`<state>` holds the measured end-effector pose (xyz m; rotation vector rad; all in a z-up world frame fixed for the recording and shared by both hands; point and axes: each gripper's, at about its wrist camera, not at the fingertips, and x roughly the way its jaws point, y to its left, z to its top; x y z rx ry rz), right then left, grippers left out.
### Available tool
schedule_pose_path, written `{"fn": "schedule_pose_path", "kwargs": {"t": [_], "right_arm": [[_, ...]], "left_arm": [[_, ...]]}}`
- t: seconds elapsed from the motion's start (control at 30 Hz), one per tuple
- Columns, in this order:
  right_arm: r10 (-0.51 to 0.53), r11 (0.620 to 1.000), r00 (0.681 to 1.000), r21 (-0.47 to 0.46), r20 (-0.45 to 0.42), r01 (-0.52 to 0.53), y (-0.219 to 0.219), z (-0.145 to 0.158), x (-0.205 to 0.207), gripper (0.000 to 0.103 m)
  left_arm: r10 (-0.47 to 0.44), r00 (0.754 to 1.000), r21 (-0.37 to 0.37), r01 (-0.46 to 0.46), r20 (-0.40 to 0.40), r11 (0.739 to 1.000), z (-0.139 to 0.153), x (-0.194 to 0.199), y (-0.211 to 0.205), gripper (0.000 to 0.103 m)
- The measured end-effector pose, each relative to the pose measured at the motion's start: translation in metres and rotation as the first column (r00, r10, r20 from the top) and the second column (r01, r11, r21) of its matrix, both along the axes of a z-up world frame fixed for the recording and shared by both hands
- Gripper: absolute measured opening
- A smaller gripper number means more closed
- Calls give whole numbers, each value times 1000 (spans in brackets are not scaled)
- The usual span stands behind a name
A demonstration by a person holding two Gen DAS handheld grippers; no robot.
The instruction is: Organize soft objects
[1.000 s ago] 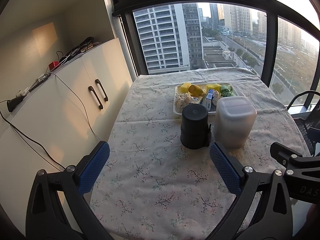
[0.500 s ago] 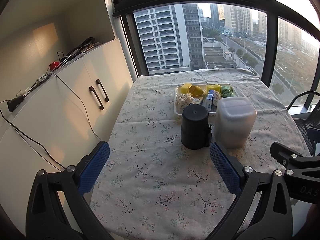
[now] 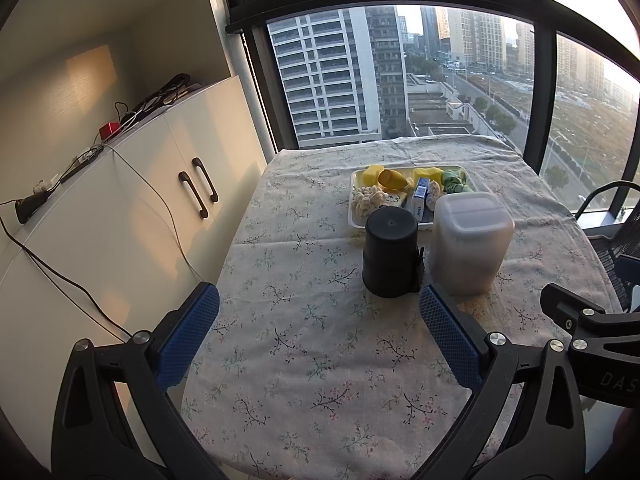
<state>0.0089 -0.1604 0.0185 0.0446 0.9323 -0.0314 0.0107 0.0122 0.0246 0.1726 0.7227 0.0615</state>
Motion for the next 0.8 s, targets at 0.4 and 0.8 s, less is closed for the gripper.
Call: {"fn": "schedule_pose_path", "kwargs": {"t": [0.4,0.8], "right_arm": [[4,1000,1000,1,0,-4,-1,-1,0,103],[3,1000,1000,3,3,-3,0,-2,-1,103]], "left_arm": [[2,1000,-1,-2,-2,1000,0,0,0,102],[2,1000,1,-2,-1,1000,0,-1,1,102]]}}
